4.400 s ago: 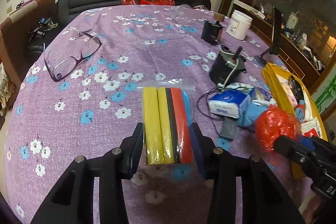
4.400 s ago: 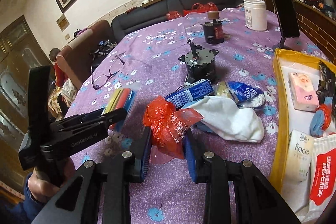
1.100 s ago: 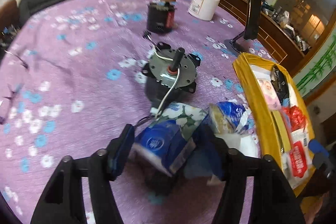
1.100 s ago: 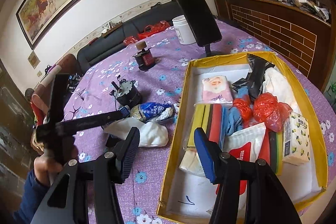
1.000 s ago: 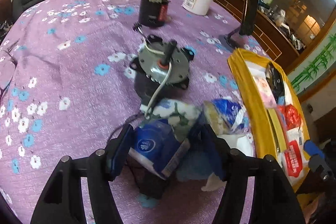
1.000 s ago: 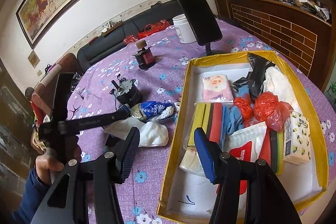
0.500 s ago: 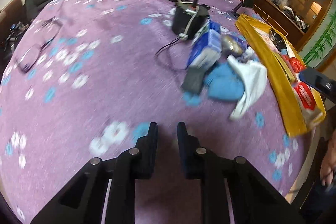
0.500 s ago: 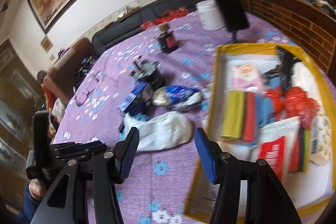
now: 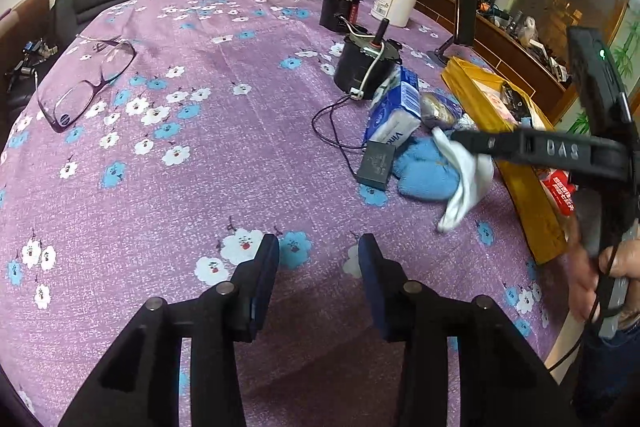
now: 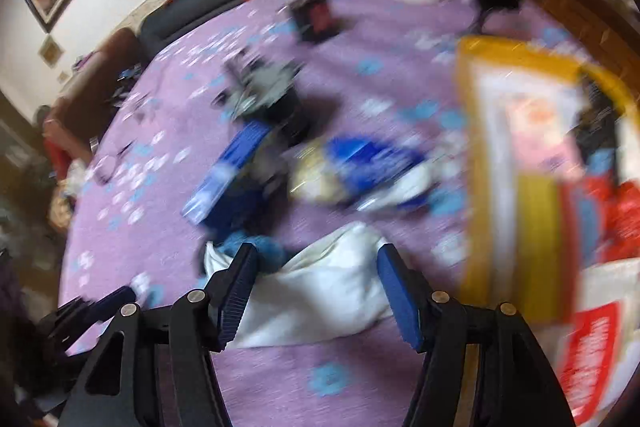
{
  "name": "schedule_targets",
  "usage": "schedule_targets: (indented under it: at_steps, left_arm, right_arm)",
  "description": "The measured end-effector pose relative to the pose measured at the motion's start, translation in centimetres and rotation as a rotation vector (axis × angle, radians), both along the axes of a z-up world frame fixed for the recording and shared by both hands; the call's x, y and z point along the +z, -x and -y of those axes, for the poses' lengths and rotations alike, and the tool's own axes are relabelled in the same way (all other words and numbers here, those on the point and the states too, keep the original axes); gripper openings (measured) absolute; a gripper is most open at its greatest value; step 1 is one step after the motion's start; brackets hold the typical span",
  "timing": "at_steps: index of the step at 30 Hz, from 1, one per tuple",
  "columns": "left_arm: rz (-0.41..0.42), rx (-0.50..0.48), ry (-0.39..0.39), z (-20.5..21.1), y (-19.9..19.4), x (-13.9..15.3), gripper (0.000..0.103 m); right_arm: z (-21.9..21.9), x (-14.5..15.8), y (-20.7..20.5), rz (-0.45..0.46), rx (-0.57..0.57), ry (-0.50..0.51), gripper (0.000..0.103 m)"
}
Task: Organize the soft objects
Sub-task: 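Move both grippers back from the tray toward the white cloth and blue sock, then grasp the white cloth with the right gripper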
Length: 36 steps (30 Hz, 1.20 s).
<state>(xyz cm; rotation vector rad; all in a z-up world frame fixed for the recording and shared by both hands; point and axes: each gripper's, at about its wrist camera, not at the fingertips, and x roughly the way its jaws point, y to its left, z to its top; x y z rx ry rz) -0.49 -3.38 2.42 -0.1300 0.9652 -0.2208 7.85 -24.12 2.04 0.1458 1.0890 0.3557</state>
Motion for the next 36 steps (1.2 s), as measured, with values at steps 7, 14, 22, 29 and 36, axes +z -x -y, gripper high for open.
schedule_targets:
  at_steps: [7,14,22,29,36]
  left_arm:
    - [0.003,0.044,0.049,-2.5,0.1,0.4,0.041]
    - [0.010,0.031,0.043,-2.0,0.1,0.0,0.044]
    - [-0.001,0.047,0.059,-2.5,-0.3,-0.7,0.044]
    - [-0.011,0.067,0.118,-3.7,-0.5,-1.1,0.045]
    - [0.000,0.037,0.103,-2.9,-0.3,-1.0,0.049]
  right_arm:
    - [-3.0,2.5,5.2,0.017,0.258,-0.230,0.076]
    - [-0.3,2.7,2.3,0.083,0.083,-0.065,0.076]
    - [-3.2,0.1,3.7,-0.061,0.238,-0.149,0.076]
    - [-2.0,4.3,7.1,0.180,0.293,-0.041,0.077]
    - [-2.1,2.5,6.0,0.176,0.355,0.202,0.077]
